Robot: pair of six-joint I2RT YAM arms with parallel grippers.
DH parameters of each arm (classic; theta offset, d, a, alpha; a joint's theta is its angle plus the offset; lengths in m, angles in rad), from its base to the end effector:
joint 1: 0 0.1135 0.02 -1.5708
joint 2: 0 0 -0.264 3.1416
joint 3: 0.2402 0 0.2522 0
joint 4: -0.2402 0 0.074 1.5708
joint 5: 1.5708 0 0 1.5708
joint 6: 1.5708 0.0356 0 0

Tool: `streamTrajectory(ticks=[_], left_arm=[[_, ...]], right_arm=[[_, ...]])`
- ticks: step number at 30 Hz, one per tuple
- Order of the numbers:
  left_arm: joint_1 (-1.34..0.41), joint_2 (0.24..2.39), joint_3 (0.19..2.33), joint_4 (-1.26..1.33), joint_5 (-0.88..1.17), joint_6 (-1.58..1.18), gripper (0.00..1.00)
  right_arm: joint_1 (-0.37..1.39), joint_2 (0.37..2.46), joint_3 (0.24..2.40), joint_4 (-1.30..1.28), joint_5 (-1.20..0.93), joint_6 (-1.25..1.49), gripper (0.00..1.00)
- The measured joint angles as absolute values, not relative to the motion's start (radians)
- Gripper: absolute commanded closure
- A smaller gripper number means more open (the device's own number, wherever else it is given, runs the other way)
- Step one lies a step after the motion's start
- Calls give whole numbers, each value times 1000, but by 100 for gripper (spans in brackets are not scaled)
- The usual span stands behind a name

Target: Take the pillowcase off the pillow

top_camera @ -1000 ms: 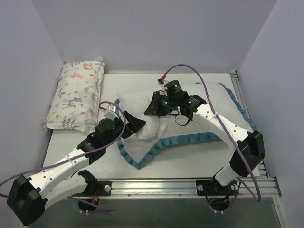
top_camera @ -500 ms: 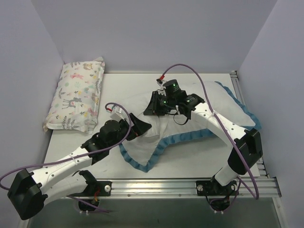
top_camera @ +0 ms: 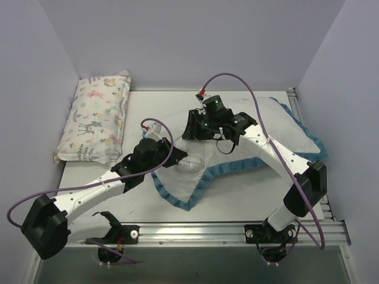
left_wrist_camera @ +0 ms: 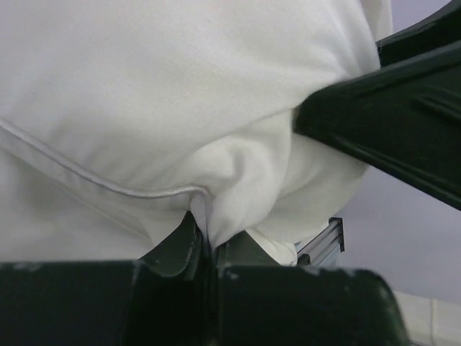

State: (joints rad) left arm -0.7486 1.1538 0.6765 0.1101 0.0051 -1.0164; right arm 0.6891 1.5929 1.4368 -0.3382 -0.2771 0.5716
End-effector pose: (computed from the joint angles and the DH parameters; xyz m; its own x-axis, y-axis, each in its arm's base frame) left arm 0.1907 -0.1774 0.2563 -0.7201 -0.4915 -0.4898 0.1365 0.5917 -0.7945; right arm 0.2813 0.2443 0.3473 -0.7394 0.0651 -0.6702 -0.4726 0.6588 0.5854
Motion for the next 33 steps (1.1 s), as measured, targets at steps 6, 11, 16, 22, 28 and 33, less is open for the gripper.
streamTrajectory(ticks=[6,11,16,22,28,33], left_arm=[[-743,1124,690,22,-53,-997,100],[-743,1086,692,-38,-95,-989,100],[-743,1049,693,-77,-112,-985,100],[-743,1002,693,-112,-131,-981,100],[-737,952,693,-168,-164,-975,100],[-671,825,693,-236,-182,-974,100]], right_arm=[[723,1438,1443,-380,-149,484,17],[710,1181,1314,-401,-25,450,18],[650,1191,1288,-432,67,430,32],[605,1439,1317,-447,112,404,81],[525,1422,1287,-435,88,427,100],[288,1341,1236,-424,16,443,100]])
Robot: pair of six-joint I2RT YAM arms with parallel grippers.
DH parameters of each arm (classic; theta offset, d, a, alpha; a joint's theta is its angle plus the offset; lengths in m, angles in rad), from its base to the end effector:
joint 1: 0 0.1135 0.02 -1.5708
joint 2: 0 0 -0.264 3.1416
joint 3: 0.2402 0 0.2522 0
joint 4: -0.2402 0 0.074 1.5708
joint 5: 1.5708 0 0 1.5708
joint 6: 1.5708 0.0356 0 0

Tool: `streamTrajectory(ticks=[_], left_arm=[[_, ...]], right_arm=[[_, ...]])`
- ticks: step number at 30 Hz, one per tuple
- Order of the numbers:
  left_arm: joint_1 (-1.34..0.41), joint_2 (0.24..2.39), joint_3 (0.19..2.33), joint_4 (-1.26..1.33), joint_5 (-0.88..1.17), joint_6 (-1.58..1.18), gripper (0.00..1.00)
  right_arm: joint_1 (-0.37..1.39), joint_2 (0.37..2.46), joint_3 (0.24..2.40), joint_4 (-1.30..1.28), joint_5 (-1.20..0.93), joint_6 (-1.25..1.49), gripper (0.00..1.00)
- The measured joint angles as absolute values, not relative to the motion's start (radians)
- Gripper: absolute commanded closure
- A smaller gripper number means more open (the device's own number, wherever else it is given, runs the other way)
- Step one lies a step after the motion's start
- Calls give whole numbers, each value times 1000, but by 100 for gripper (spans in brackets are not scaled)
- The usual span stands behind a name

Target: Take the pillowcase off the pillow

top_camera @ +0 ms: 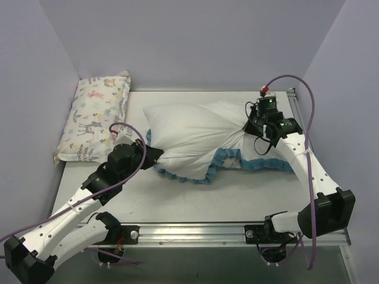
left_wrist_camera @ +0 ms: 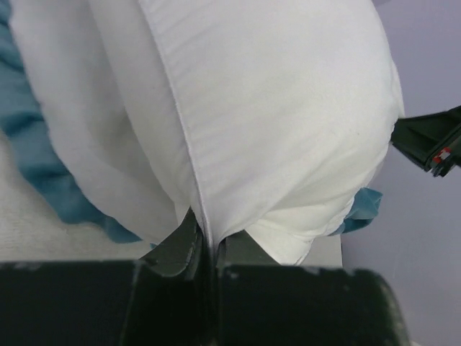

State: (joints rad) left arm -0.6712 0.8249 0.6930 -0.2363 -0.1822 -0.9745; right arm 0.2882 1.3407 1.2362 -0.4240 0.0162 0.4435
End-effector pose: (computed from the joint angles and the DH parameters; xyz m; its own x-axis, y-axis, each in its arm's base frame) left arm 0.1554 -0.1151 0.2954 -0.5548 -0.5985 -0.5779 0.0359 0.6767 -0.7353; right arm 0.2919 0.0859 0.3494 -0.5529 0.2836 -0.7835 -0.0371 0.9310 0.3632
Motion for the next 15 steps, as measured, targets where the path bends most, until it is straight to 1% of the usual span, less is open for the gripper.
streamTrajectory(ticks=[2,4,7,9,12,13,15], left_arm=[[-633,770,694,-267,-184,-975,100],[-610,729,700,-297,-182,-973,100],[-590,697,707,-340,-177,-960,100],[-583,703,723,-366,-176,-949,100],[-566,734,757,-393,-178,-921,100],[-560,744,764,-394,-179,-912,100],[-551,763,774,-400,-179,-896,100]], right_arm=[[212,1338,1224,-434,-10,450,100],[174,1338,1219,-447,-72,463,100],[146,1338,1219,-454,-166,480,100],[160,1338,1219,-455,-171,479,100],[227,1333,1219,-453,-130,471,84],[255,1328,1218,-452,-111,468,65],[312,1306,1208,-445,-78,456,45]])
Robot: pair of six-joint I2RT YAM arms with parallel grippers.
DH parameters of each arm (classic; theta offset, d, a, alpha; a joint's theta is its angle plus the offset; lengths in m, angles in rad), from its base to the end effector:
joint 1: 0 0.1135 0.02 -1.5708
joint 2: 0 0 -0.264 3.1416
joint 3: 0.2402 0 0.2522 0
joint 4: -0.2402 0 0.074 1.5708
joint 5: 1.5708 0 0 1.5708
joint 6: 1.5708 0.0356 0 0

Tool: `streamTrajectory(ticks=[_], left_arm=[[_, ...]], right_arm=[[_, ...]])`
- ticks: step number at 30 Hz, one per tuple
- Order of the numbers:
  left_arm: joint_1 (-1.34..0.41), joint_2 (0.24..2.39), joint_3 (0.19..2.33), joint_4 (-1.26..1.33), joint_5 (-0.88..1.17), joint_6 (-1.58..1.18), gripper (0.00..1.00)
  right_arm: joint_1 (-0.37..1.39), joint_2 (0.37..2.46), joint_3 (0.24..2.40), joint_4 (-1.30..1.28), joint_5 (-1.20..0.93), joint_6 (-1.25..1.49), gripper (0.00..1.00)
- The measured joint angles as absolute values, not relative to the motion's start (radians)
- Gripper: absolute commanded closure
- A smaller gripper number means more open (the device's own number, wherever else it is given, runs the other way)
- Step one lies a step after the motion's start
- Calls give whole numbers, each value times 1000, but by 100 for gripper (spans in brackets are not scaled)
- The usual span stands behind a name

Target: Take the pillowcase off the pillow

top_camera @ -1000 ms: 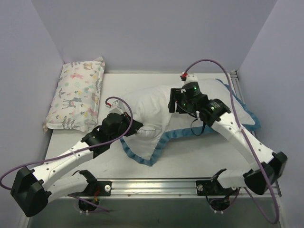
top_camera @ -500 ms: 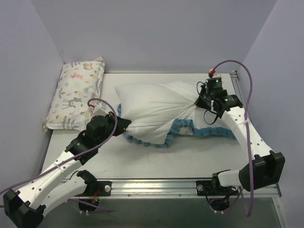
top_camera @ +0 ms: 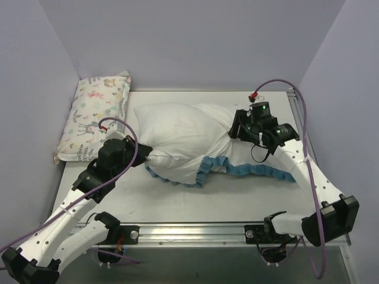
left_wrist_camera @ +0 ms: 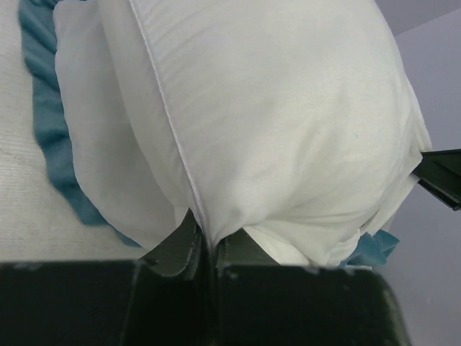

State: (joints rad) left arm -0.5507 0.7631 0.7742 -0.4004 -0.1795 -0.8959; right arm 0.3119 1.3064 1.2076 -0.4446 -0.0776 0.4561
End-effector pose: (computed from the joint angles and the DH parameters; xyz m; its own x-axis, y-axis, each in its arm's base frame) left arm 0.1519 -0.0858 0.3173 -0.4942 -0.5980 -0.6310 -0.0188 0.7330 -0.6800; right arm 0.2794 0.0930 0.3473 -0.6044 0.2665 -0.7508 -0.1146 0.9035 0.4130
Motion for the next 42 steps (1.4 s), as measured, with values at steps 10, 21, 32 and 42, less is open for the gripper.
streamTrajectory(ticks=[10,21,32,42], left_arm=[[-581,831,851,-417,-205,-857,100],[-694,907,981,-434,-300,-832,100],[-716,930,1204,-534,-331,-750,100],[-720,872,1259,-566,-343,-729,100]], right_arm=[[758,999,1096,-438,87,471,13],[953,1201,907,-285,284,603,88],[421,1034,742,-243,105,618,100],[319,933,1168,-530,-25,556,100]])
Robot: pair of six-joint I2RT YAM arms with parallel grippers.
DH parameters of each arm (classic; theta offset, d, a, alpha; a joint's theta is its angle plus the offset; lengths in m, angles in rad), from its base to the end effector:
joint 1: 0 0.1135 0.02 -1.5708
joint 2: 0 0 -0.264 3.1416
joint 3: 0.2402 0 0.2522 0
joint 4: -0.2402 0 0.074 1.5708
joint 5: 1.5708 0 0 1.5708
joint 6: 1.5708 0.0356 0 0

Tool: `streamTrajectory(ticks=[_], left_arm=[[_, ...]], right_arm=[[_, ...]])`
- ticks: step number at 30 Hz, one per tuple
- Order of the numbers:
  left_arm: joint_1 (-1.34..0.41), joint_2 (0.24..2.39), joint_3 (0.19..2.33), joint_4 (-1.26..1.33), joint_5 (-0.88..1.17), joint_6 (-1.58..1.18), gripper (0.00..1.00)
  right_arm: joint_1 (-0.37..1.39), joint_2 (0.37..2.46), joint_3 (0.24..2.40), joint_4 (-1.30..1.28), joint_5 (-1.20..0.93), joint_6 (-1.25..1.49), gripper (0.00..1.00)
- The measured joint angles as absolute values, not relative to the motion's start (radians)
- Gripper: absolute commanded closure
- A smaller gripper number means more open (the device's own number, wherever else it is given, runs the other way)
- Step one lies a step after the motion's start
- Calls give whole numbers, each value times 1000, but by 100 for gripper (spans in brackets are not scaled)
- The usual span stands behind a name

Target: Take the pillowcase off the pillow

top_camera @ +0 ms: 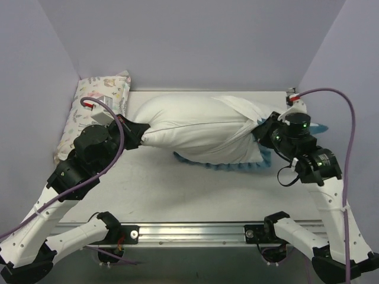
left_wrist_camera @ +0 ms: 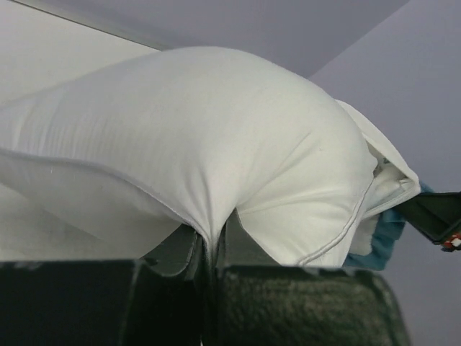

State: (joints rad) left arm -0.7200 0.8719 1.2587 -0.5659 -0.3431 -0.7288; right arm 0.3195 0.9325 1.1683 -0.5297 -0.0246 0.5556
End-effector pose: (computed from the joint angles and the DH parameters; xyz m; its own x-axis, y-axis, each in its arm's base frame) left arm 0.1283 -0.0966 0.4444 -0.3477 -0.5292 -0.7740 0.1884 0.7692 -0.6106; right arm 0.1818 0.0611 0.4093 -0.4111 0.4194 -0.8094 -0.1407 0.8481 0.5109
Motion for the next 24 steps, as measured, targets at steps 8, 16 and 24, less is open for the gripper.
streamTrajectory(ticks=[8,16,24], left_arm=[[-720,837,1259,-558,-316,-767,98],[-676,931,1144,-563,-333,-848,73],[-526,1048,1012,-518,-307,-855,19]], right_arm=[[311,1016,1642,-730,-127,488,100],[393,1434,1678,-687,-157,416,100],[432,1844,1668,-394,-162,414,77]])
